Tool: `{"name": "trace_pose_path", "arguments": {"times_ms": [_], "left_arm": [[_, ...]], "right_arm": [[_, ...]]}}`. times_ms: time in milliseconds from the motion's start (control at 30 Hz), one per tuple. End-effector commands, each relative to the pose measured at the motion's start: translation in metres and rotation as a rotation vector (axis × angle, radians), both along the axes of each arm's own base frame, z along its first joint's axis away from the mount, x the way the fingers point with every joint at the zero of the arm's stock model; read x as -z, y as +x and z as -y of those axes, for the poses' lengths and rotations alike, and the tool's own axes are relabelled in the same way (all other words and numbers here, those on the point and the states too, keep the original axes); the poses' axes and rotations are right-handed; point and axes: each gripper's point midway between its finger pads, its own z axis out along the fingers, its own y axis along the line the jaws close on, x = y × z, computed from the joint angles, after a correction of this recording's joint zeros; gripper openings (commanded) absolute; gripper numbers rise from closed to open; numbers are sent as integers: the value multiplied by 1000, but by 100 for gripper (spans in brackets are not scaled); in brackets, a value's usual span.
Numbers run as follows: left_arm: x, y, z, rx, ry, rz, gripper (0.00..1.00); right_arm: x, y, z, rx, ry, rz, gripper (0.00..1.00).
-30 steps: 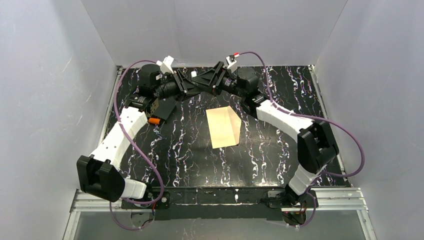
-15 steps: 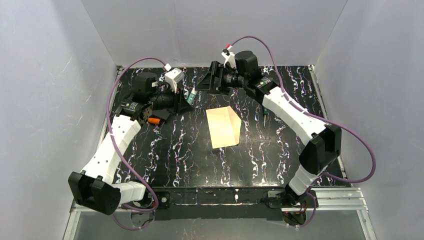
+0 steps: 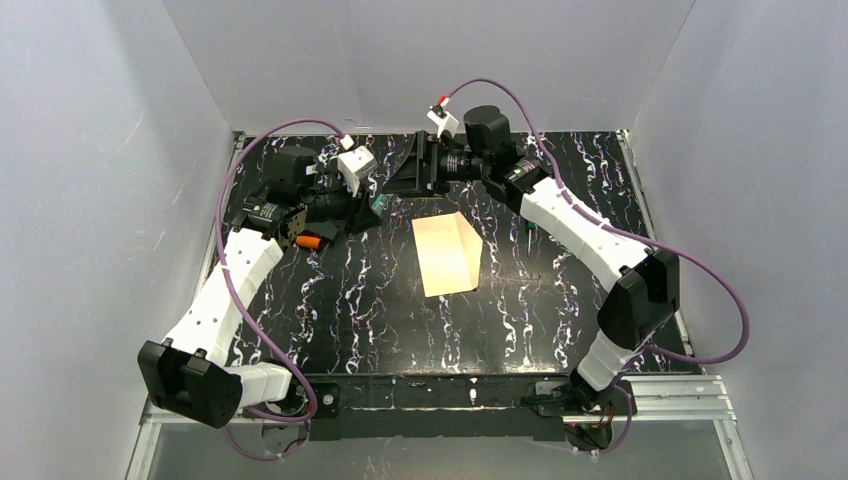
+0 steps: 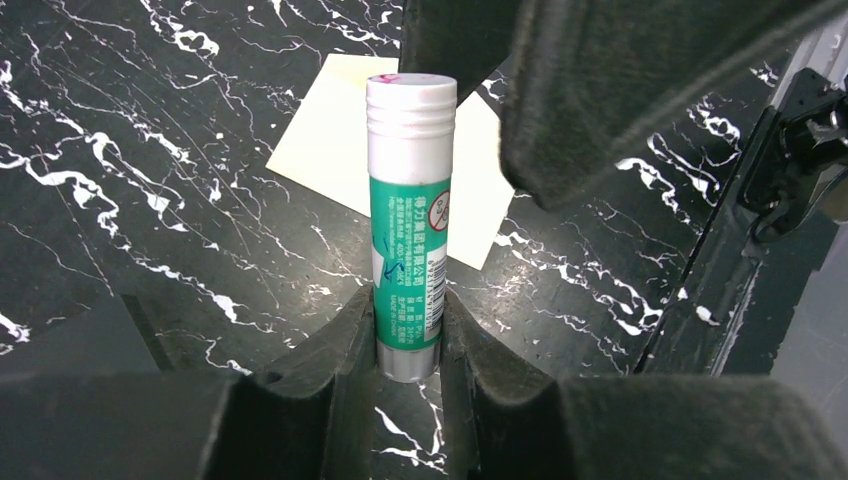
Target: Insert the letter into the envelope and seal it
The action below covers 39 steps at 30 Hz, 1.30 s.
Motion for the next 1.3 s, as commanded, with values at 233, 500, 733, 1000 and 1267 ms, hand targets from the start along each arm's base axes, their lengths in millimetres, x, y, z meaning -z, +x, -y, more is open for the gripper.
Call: {"name": "trace_pose_path", "arguments": {"times_ms": [233, 500, 733, 1000, 1267], "left_arm": [[-16, -8, 1, 93, 16, 108, 0], [-17, -13, 2, 138, 25, 122, 0], [-7, -16, -3, 138, 62, 113, 0], [-6, -3, -10, 65, 86, 130, 0], [-5, -7, -9, 80, 83, 129, 0]], "right_arm": [[-8, -3, -8, -30, 19, -14, 56], [-9, -3, -14, -29, 31, -2, 43], [-7, -4, -15, -23, 55, -22, 45], [-3, -15, -10, -73, 13, -36, 50], [-3, -17, -9, -82, 9, -29, 41]]}}
